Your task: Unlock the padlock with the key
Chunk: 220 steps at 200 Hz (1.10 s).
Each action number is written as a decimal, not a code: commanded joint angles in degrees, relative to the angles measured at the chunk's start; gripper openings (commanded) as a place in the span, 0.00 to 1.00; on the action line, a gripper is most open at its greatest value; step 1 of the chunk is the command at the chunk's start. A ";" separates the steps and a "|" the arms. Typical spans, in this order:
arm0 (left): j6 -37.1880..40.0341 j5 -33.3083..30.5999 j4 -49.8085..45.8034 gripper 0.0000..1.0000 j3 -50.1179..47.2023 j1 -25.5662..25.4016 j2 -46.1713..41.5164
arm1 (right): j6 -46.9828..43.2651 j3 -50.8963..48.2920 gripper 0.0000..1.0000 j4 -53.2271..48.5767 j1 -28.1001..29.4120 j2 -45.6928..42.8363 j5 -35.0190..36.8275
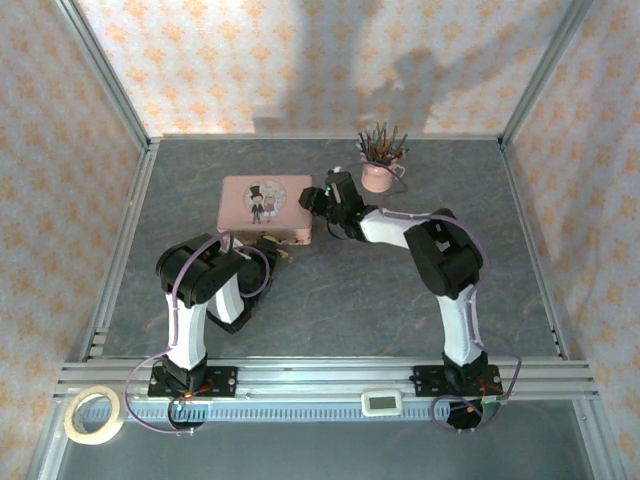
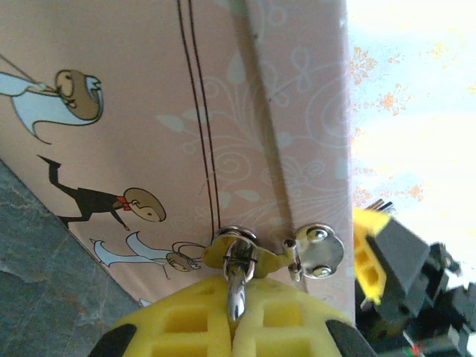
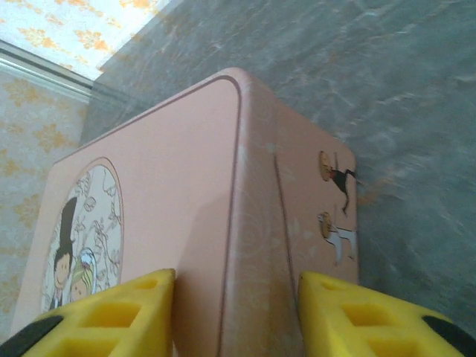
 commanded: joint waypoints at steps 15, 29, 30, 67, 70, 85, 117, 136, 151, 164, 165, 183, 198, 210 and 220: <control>-2.82 -8.10 12.12 0.00 -0.83 0.75 0.85 | 4.05 -9.33 0.37 -3.73 -1.79 -4.24 8.10; -2.66 -8.15 12.12 0.00 -0.31 0.71 0.44 | 4.44 -11.46 0.36 -2.94 -1.87 -5.74 8.27; -2.57 -8.07 12.11 0.00 -0.30 0.70 0.43 | 4.47 -11.63 0.36 -2.89 -1.85 -5.78 8.21; 1.84 -0.68 12.11 0.00 2.35 1.38 0.62 | -0.05 -13.29 0.36 -2.10 -1.83 -8.77 6.36; 2.28 0.03 12.11 0.00 2.44 1.47 0.68 | -1.14 -13.18 0.37 -1.97 -1.83 -9.17 6.00; 3.94 3.65 12.12 0.00 2.53 1.89 0.60 | -7.32 -11.27 0.44 -3.91 -1.97 -10.71 5.67; 6.46 12.63 9.14 0.00 3.41 2.32 0.64 | -20.00 -2.47 0.57 -13.28 -2.08 -11.96 6.75; 7.26 19.27 6.60 0.00 5.13 2.26 1.31 | -24.19 0.40 0.60 -16.57 -2.15 -12.85 7.27; 7.35 23.18 6.49 0.00 5.56 2.23 1.87 | -26.26 1.43 0.61 -18.49 -2.27 -13.85 8.08; 7.74 25.97 5.66 0.00 5.90 2.18 1.66 | -27.47 1.74 0.62 -19.75 -2.51 -15.03 8.28; 7.87 26.09 5.50 0.00 5.93 2.14 1.61 | -27.57 1.78 0.62 -19.86 -2.52 -15.09 8.25; 9.96 30.47 1.58 0.00 7.09 1.61 0.34 | -29.04 1.65 0.62 -21.47 -2.70 -16.68 8.38; 12.13 34.56 -3.05 0.00 8.45 0.92 -0.99 | -30.30 1.40 0.62 -22.48 -2.76 -17.87 8.32; 13.84 37.14 -5.71 0.00 8.86 0.65 -2.13 | -31.20 1.29 0.62 -23.11 -2.77 -18.51 7.95; 15.46 39.37 -7.75 0.00 8.95 0.61 -2.98 | -32.42 1.17 0.63 -23.52 -2.76 -18.72 7.23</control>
